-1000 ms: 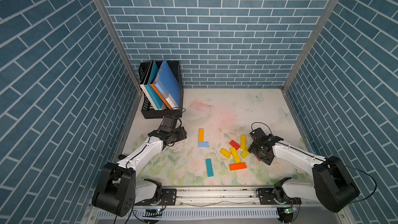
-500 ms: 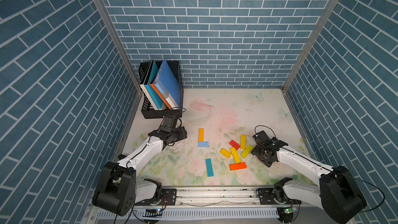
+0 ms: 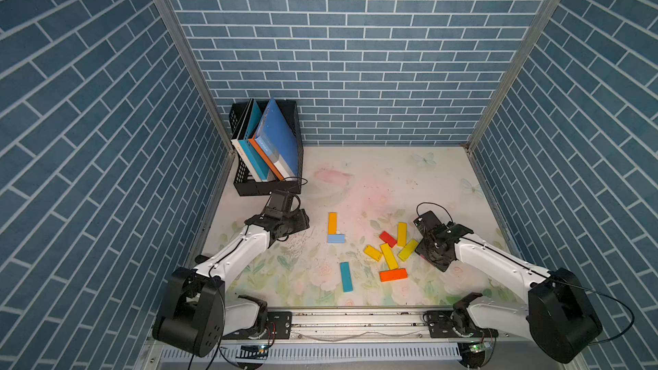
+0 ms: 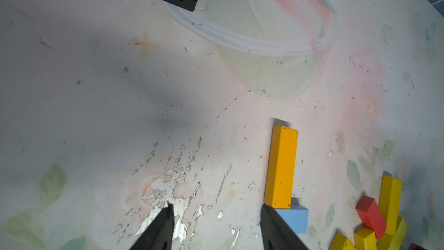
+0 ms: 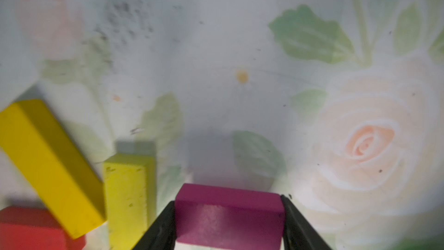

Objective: Assemble the letter h with building blocks
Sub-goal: Pick up the building block from the center of the board, then place the building block at the center of the board.

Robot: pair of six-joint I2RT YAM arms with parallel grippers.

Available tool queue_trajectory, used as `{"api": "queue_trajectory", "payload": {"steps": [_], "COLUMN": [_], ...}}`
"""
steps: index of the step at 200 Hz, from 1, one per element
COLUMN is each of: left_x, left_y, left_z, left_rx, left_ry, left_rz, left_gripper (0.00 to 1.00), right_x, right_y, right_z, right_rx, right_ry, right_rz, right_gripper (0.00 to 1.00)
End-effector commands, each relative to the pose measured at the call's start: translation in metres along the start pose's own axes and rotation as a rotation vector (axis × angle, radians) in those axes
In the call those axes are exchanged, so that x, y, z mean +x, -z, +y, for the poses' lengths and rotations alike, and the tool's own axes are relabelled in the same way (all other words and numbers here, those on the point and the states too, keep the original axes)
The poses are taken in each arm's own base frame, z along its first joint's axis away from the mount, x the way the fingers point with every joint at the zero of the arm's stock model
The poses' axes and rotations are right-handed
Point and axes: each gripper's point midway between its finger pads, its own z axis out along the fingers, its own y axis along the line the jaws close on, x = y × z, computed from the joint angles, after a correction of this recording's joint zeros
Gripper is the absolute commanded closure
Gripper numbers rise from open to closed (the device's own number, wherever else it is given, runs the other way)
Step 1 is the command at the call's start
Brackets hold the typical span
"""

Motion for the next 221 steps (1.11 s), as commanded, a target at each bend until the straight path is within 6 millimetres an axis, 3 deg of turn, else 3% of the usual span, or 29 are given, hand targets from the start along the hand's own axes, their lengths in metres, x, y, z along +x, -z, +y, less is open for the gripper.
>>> {"api": "queue_trajectory", "payload": {"steps": [1, 15, 47, 67, 81, 122, 175, 221], "left_x": [-0.011, -0.017, -0.020, -0.016, -0.014, -0.012, -0.009, -0.002], "left_y": [0.010, 0.015, 0.018, 0.017, 0.018, 0.018, 0.012, 0.008], "left_z": [-0.002, 0.001, 0.010, 0.013, 0.016, 0.020, 0.022, 0.024], "left_rx": [0.010, 0.007, -0.013, -0.020, -0.024, -0.035, -0.036, -0.037], "left_ry": [0.037, 0.062, 0.087, 0.088, 0.092, 0.087, 0.090, 0.093], "left_rz": [-0.034, -0.060, -0.070, -0.058, -0.057, -0.051, -0.041, -0.025], "left_gripper": [0.38, 0.38, 0.38, 0.38, 0.38, 0.38, 0.38, 0.38], "right_x": [-0.010, -0.005, 0.029, 0.051, 0.063, 0.076, 0.081, 0.091], "right_y": [0.026, 0.038, 0.049, 0.043, 0.030, 0.002, -0.013, -0.017], "right_z": [0.016, 0.058, 0.171, 0.224, 0.246, 0.257, 0.237, 0.231], "right_rx": [0.050, -0.038, -0.255, -0.350, -0.359, -0.332, -0.283, -0.264], "right_ry": [0.172, 0.285, 0.538, 0.612, 0.652, 0.690, 0.709, 0.742], "right_rz": [-0.077, -0.098, -0.077, -0.033, -0.013, 0.008, 0.022, 0.022], "right_gripper": [0.57, 0.58, 0.60, 0.60, 0.61, 0.61, 0.60, 0.59]}}
